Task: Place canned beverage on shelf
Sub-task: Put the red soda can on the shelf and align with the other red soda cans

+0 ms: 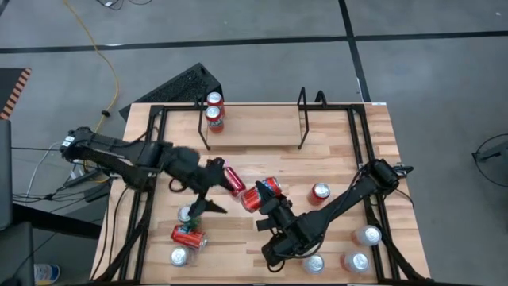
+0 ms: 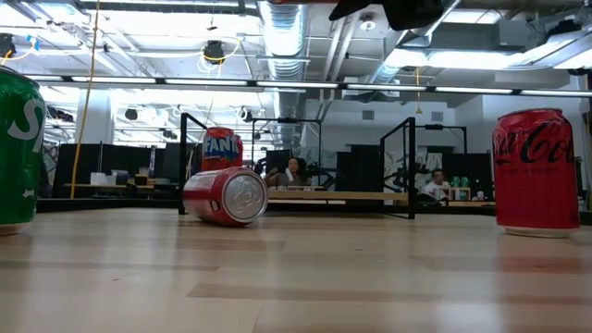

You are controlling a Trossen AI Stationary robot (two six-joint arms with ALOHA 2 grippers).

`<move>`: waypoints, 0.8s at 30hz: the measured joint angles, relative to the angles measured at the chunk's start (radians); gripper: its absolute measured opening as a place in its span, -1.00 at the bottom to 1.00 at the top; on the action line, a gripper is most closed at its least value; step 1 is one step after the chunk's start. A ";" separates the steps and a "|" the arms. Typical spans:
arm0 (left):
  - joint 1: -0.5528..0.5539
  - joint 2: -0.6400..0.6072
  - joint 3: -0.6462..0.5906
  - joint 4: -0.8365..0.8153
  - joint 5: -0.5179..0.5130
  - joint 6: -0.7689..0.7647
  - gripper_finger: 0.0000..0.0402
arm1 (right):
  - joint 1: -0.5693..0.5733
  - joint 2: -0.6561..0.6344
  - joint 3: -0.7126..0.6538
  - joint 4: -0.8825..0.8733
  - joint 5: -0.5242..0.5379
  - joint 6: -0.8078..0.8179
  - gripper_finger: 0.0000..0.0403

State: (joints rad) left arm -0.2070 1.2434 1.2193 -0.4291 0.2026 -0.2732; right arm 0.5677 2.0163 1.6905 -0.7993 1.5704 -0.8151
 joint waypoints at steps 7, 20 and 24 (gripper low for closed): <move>0.172 0.002 -0.140 0.151 0.297 -0.153 0.70 | 0.001 0.000 0.000 0.003 0.000 -0.005 0.39; 0.284 0.002 -0.324 0.521 0.429 -0.409 0.70 | -0.011 0.000 0.000 0.109 -0.002 -0.058 0.40; 0.285 0.030 -0.324 0.637 0.511 -0.470 0.70 | -0.019 0.000 0.000 0.189 -0.049 -0.133 0.40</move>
State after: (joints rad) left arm 0.0780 1.2732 0.8955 0.2079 0.7135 -0.7435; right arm 0.5485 2.0163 1.6905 -0.6100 1.5215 -0.9484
